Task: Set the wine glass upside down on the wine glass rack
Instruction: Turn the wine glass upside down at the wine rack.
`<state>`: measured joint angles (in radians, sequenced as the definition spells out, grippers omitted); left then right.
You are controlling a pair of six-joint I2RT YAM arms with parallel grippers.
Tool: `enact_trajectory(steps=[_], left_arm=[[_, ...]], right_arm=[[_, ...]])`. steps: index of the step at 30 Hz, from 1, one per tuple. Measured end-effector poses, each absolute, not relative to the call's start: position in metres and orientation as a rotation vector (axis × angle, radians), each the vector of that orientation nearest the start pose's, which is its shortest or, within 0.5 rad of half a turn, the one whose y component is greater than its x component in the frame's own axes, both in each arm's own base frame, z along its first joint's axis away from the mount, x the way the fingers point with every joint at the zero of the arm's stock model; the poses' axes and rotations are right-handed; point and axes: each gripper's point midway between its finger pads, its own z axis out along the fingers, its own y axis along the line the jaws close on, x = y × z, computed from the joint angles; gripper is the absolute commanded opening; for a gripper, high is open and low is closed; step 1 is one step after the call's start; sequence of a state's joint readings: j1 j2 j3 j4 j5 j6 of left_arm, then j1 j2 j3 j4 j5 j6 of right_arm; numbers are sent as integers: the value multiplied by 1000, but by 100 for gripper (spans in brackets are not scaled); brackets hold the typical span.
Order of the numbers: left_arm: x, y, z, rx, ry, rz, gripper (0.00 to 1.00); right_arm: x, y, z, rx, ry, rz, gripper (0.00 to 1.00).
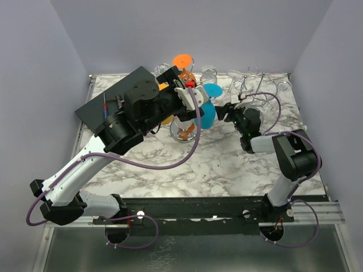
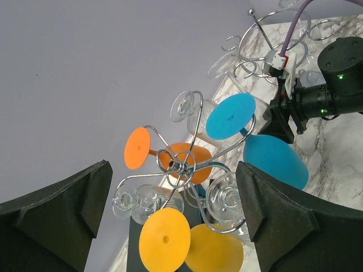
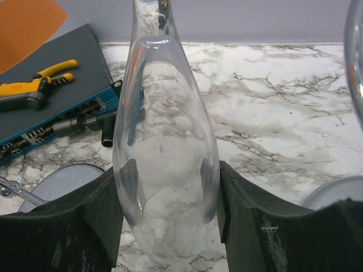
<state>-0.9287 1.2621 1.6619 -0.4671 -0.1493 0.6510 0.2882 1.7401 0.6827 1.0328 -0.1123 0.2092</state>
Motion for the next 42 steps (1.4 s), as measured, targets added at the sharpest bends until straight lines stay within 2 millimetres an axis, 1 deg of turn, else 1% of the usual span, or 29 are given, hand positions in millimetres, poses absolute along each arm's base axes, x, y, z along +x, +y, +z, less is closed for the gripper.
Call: enact_trajectory(steps=[6,11,19,28,33,36,42], left_arm=[[270,-276,465,1082,1233,-91,99],[270,-276,463,1088,1239,-90,99],[267,-273,457,1095,1244,-89,99],[263,-267,459,1091,1239,-90,99],[263,-267,454,1099,1245,-89,99],[263,-267,449,1108,1252,-88,99],[262,-267,445,1117,1257,-89,99]], right_arm=[[459,162,140,-131,1603,456,2],[460,161,142,-120,1591,447,2],[468,164,142,-111,1586,454,2],[473,165,141,-98,1579,445,2],[475,164,142,-81,1568,440,2],[475,160,142,-53,1561,430,2],[471,146,131,26,1580,379,2]])
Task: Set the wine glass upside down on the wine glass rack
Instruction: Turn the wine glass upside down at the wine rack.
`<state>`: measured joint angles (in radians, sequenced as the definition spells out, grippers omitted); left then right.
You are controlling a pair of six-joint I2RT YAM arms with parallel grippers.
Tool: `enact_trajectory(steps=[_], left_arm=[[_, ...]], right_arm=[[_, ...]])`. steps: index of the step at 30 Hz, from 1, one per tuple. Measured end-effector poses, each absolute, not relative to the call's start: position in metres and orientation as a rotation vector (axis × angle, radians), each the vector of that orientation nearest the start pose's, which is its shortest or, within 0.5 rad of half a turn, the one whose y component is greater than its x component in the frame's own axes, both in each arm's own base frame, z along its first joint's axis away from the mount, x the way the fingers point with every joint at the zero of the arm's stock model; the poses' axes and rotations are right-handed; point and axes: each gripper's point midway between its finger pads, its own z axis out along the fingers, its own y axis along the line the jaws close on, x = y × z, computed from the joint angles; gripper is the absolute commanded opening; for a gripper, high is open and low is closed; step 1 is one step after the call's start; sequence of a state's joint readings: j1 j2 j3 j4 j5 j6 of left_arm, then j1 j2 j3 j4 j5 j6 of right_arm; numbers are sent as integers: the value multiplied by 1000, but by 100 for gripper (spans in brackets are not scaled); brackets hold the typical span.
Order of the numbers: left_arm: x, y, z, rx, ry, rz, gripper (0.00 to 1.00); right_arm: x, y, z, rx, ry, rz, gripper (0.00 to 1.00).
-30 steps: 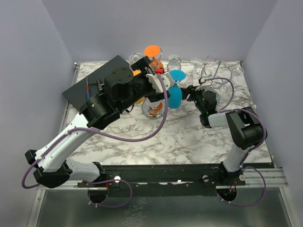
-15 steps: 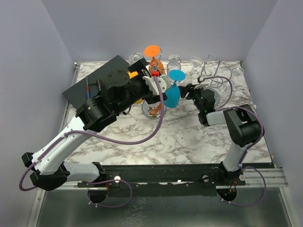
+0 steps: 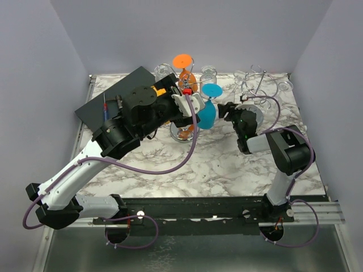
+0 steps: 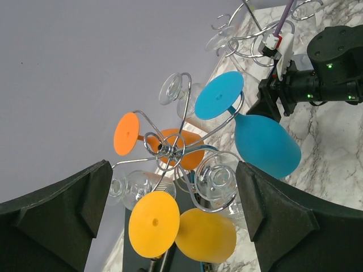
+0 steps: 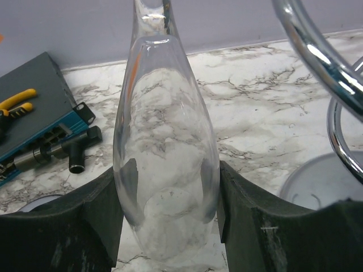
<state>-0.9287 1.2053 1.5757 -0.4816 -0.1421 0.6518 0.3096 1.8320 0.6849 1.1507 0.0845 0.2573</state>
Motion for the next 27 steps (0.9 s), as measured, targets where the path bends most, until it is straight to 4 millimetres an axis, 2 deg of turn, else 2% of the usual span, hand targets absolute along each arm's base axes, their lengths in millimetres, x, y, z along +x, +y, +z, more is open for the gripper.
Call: enact_trajectory(steps=[7,9,11,13,18,20,27], left_arm=[[260,-265,448,1112,1251,-91,99],[260,-265,448,1111,1250,-91,99],[260,-265,447,1112,1250,-90,99],[259,-264,446,1116,1249,-89,99],[259,-264,445,1118,1249,-89,99],[259,-264,445,1120,1248,-87,99],[259,-264,445,1121,1247,-87,99]], right_arm=[[472,146,127,63,1581,355,2],[471,147,125,69,1582,354,6],[470,150,123,75,1585,351,14],[469,152,122,78,1587,348,29],[467,154,120,81,1594,340,82],[467,153,118,87,1600,333,99],[460,148,114,95,1627,305,99]])
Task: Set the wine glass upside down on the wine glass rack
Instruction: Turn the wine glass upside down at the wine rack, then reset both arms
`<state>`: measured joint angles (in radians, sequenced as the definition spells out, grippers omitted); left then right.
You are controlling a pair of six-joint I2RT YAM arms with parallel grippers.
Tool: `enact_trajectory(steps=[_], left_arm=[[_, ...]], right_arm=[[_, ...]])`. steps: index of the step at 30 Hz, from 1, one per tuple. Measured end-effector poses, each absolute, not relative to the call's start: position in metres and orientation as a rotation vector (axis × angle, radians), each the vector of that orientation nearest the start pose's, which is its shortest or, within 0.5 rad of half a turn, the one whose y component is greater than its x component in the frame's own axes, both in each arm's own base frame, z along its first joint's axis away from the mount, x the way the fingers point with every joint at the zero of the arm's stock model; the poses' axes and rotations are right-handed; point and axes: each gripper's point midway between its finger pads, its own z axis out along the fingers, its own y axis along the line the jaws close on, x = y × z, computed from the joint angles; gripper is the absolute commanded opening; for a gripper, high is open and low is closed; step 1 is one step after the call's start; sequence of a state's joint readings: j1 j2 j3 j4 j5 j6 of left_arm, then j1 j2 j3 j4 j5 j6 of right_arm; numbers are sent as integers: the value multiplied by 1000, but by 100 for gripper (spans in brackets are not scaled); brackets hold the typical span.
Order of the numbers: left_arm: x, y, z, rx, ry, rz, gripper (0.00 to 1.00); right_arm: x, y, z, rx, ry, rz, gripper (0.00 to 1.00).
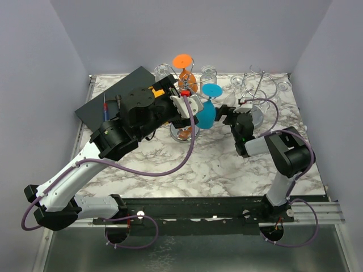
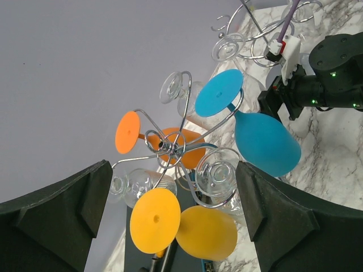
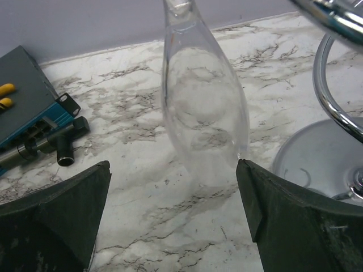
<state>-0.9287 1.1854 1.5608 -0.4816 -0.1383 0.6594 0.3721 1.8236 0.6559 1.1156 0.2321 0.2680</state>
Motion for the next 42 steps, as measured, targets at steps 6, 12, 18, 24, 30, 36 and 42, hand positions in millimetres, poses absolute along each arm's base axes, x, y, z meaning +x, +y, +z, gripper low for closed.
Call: enact_trajectory(steps=[6,12,18,24,30,36,42], left_arm=[[259,-264,445,1119,1248,-88,99],[259,-263,445,1107,1259,-94,99],[263,-261,455,1068,1268,-103,99],[283,-258,475,979,1305,-121,99],[417,-174,529,576,1450,-49,99],[452,-66,438,356,1740,18,99],[408,-18,349,229,1893,-14,99]], right_arm=[[451,144,132,100,1618,306,100],[427,136,149,127,1660,323,100],[376,119,162,186,1736,356,99],[338,107,198,196,1714,381,100],[338,100,218,211,1814,308,100],[326,66,216,316,1856,219,100],[310,11,167,492,1888,97,100]])
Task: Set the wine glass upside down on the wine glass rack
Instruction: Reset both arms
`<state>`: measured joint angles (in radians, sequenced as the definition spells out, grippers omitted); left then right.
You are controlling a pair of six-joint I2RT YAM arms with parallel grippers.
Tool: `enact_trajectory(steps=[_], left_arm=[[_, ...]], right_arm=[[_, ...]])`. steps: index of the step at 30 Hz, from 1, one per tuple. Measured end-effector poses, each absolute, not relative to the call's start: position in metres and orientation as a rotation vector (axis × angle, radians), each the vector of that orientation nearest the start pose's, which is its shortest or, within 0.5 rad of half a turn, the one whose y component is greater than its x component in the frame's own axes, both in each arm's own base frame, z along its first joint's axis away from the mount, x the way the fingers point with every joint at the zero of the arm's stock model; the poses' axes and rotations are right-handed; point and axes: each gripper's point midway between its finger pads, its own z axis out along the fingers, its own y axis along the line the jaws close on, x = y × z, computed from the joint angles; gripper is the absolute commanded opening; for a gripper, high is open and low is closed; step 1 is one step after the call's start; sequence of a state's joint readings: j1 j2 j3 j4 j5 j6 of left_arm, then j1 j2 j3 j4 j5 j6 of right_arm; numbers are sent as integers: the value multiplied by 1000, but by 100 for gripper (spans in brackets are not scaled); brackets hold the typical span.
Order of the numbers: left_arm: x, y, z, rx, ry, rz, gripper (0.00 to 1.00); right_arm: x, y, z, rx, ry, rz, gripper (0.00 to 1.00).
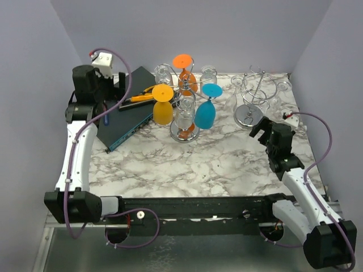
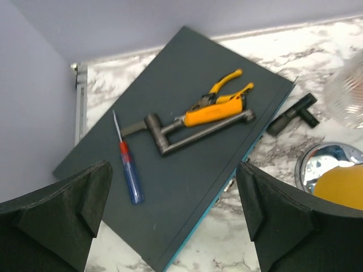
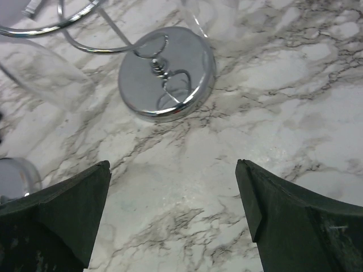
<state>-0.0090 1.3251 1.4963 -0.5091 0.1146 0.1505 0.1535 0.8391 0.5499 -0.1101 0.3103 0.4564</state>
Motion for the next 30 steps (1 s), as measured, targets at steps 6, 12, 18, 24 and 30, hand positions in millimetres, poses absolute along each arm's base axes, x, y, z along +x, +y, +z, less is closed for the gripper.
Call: enact_trajectory(steps=[6,12,18,24,30], left_arm=[[386,-2,264,110,1977,-63,99],[366,-16,181,27,2110,-190,99],[355,-19,137,-20,2133,-238,99],[351,-22,108,-39,2119,-264,99],[349,-23,90,-39,2054,-269,99]], right_arm=[[308,-19,123,578,1838,-57,100],[303,-53,97,636,1786,-253,100],[291,-72,89,693,1640,-252,100],[293,-76,81,689,1608,-249,100],[309,-70,92,623,1577,-214,100]])
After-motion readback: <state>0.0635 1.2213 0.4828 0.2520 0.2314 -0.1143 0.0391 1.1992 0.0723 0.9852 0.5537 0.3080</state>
